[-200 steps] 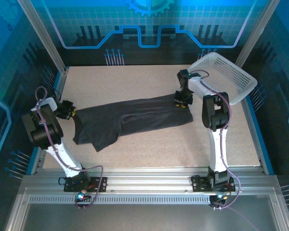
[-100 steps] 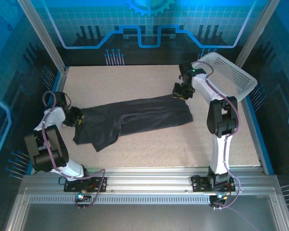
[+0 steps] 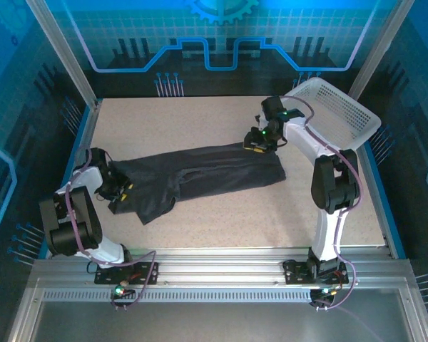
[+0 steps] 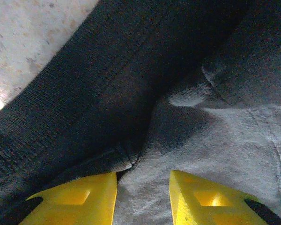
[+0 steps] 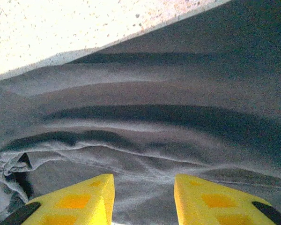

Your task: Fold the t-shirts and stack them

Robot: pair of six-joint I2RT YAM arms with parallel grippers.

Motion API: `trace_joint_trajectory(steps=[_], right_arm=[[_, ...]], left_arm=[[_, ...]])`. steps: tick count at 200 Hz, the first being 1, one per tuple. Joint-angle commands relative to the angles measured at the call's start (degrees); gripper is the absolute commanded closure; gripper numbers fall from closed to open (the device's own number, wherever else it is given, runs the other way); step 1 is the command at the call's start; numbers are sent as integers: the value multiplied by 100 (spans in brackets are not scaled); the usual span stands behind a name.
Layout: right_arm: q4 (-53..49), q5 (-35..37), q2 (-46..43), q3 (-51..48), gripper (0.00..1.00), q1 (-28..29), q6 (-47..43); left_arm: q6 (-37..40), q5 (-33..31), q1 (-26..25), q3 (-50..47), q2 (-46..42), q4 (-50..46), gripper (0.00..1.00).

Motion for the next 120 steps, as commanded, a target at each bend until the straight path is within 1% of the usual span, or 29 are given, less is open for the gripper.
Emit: trace_joint_trajectory(steps=[1,18,47,68,83,111,120], right_arm=[[153,-182,-298,-163,60,121,77],[180,-186,-327,-217,60,148,102],[188,-212,-280,-186,59,183,116],[188,-225,-225,-125,59,191,130],[180,-223,-196,-69,59,197,139],[179,-224,-159,-13,59,211,155],[171,-219,-147,-8,59,216,164]], left_arm=[[189,-328,18,-128,-297,-103,63],[191,-366,18,-218,-307,-124,63],[76,136,-7,-394,-283,368,63],[110,200,-94,-309,-149,382,65],[122,216,-100,-303,-103,403,68],[112,412,-137,-353,-259,416,78],[93,476,-186,-383,-328,350,79]])
